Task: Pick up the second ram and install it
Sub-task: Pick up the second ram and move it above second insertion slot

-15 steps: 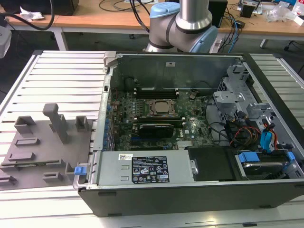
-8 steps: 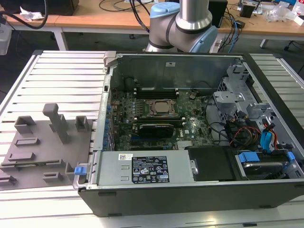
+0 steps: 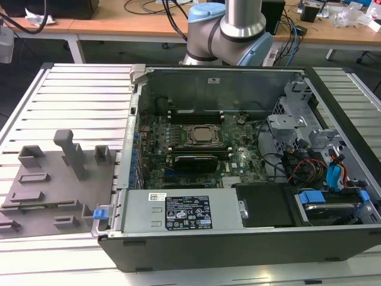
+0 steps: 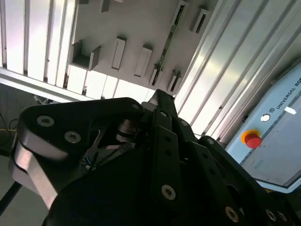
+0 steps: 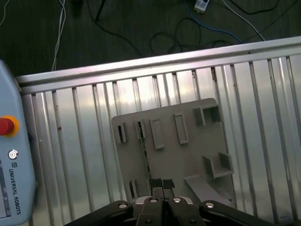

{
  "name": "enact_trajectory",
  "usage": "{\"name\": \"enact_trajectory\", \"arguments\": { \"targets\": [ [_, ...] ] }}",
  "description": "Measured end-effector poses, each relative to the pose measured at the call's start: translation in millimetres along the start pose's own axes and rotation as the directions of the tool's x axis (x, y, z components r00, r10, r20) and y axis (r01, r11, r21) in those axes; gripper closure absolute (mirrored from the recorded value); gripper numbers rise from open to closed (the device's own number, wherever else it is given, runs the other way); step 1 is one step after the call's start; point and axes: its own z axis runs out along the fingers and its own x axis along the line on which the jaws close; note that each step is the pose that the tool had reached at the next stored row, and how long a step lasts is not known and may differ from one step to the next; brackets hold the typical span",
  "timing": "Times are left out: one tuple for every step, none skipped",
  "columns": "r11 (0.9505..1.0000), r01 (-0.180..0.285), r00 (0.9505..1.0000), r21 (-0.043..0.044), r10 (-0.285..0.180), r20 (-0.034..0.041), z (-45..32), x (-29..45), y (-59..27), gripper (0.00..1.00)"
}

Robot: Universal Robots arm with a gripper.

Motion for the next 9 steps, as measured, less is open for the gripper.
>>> {"name": "enact_trajectory", "arguments": {
  "targets": [
    [0.9999, 0.013, 0.9999, -0.0003, -0.013, -0.0005, 0.0, 0.0, 0.0, 0.89],
    [0.9998, 0.021, 0.9998, -0.0004, -0.021, -0.0008, 0.0, 0.0, 0.0, 0.89],
    [0.9996, 0.028, 0.9996, -0.0005, -0.028, -0.0010, 0.0, 0.0, 0.0, 0.89],
    [0.9994, 0.036, 0.9994, -0.0007, -0.036, -0.0013, 0.0, 0.0, 0.0, 0.89],
    [0.9991, 0.043, 0.9991, -0.0008, -0.043, -0.0016, 0.0, 0.0, 0.0, 0.89],
    [0.9985, 0.054, 0.9985, -0.0011, -0.054, -0.0020, 0.0, 0.0, 0.0, 0.89],
    [0.9981, 0.062, 0.9981, -0.0012, -0.062, -0.0022, 0.0, 0.0, 0.0, 0.89],
    [0.9971, 0.076, 0.9971, -0.0015, -0.076, -0.0027, 0.0, 0.0, 0.0, 0.89],
    [0.9961, 0.089, 0.9961, -0.0018, -0.089, -0.0032, 0.0, 0.0, 0.0, 0.89]
  ]
}}
